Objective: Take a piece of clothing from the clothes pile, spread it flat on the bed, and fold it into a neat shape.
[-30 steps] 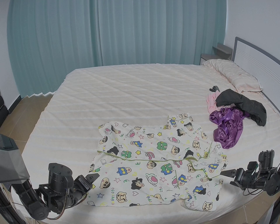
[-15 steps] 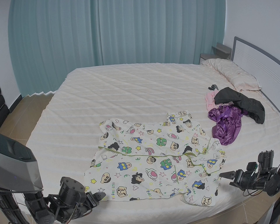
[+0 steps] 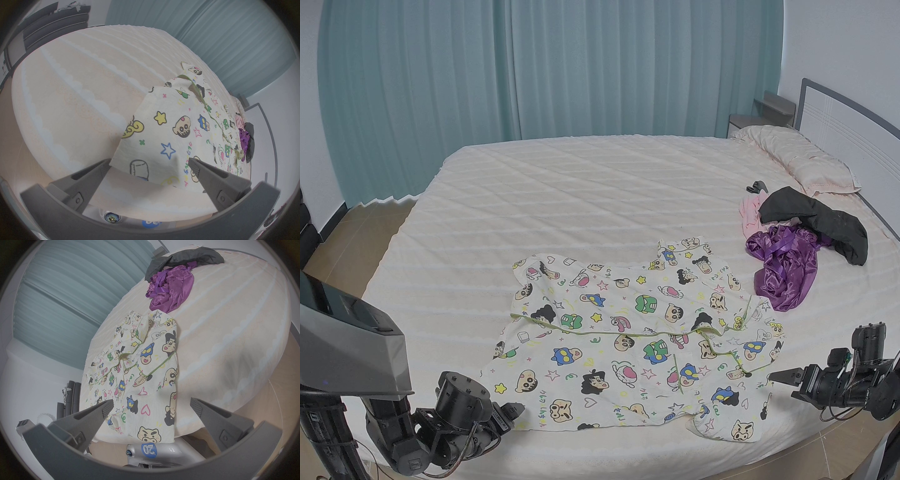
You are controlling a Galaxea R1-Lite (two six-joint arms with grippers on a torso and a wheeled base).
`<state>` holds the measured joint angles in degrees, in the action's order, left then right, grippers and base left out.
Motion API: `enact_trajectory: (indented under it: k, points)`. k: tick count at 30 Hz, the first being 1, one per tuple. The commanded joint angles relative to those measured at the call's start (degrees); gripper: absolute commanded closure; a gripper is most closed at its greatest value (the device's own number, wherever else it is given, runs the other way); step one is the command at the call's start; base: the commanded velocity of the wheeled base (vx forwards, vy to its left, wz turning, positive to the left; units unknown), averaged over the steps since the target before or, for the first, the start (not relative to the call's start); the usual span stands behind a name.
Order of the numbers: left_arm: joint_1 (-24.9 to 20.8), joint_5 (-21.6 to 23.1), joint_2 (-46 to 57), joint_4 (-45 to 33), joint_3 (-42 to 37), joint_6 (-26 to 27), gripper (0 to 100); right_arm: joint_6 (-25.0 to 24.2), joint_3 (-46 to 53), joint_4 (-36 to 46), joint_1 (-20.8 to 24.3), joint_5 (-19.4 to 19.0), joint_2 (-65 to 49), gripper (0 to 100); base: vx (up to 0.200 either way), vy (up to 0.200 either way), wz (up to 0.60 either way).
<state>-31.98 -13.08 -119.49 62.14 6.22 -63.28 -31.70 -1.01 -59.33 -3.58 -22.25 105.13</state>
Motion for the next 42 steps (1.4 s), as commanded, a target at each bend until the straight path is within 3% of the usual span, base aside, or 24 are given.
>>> enact_trajectory:
  k: [1, 9, 21, 26, 33, 34, 42]
  points:
    - [1.3, -0.6, -3.5, 0.1, 1.2, 0.0, 100, 0.5, 1.0, -0.1, 0.5, 0.0, 1.7, 0, 0.000, 0.000, 0.00]
    - [2.0, -1.2, -3.5, 0.1, 2.4, -0.4, 100, 5.5, 0.2, -1.9, 2.4, 0.1, 9.4, 0, 0.000, 0.000, 0.00]
    - [4.9, -1.3, 0.0, 2.0, 2.9, -1.0, 100, 5.0, -4.0, -10.9, 4.3, 3.1, 20.3, 0, 0.000, 0.000, 0.00]
    - [5.1, -2.9, -0.4, 4.6, 2.8, -1.9, 100, 4.2, -5.1, -14.2, 7.1, 3.4, 23.4, 0, 0.000, 0.000, 0.00]
    - [5.1, -2.9, -0.2, 4.7, 2.7, -1.9, 100, 3.7, -6.6, -14.6, 8.6, 3.6, 23.8, 0, 0.000, 0.000, 0.00]
    - [5.0, -2.9, -0.3, 4.7, 2.7, -1.9, 100, 3.5, -7.2, -14.6, 8.6, 3.7, 23.9, 100, 0.000, 0.000, 0.00]
    - [5.0, -2.9, -0.1, 4.7, 2.7, -1.9, 100, -1.0, -11.7, -14.7, 7.9, 7.3, 22.7, 100, 0.000, 0.000, 0.00]
